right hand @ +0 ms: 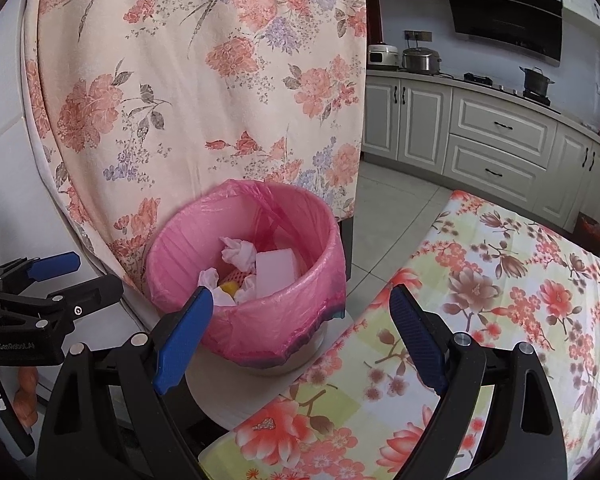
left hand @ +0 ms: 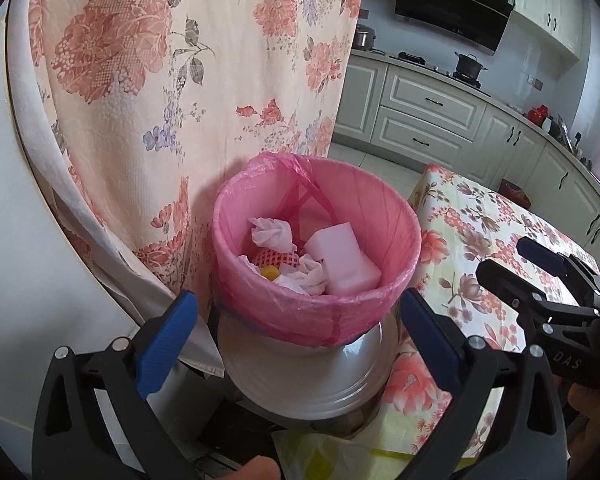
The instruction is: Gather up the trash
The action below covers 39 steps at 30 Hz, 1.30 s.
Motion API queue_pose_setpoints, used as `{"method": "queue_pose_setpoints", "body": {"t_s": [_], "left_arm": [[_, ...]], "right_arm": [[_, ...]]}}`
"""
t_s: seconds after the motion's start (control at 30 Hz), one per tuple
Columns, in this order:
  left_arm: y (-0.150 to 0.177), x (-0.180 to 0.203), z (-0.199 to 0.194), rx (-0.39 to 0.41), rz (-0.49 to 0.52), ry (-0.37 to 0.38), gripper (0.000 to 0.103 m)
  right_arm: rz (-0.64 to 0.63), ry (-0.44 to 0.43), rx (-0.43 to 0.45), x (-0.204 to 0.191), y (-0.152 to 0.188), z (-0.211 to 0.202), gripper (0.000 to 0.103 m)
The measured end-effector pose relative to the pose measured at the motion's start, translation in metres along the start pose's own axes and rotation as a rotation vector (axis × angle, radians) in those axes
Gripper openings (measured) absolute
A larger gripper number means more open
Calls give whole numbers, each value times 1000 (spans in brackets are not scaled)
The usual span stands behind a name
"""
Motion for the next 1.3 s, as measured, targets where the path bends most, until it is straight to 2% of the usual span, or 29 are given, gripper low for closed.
{"method": "queue_pose_setpoints", "body": {"t_s": [1.3], "left_arm": [[-1,1,0,3,4,1,98]], "right_arm": [[1,-2,-1,-1,2,1,84]]}}
Point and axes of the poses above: each gripper's, at about its wrist camera, not at the fingertips, and z roughly the way its jaws point, x to its right, y to its underside, the point moved 10 cm from there along z, roughly the way its jaws point, and after that the axes turned 9 degrees about z, right-handed, at the moved point
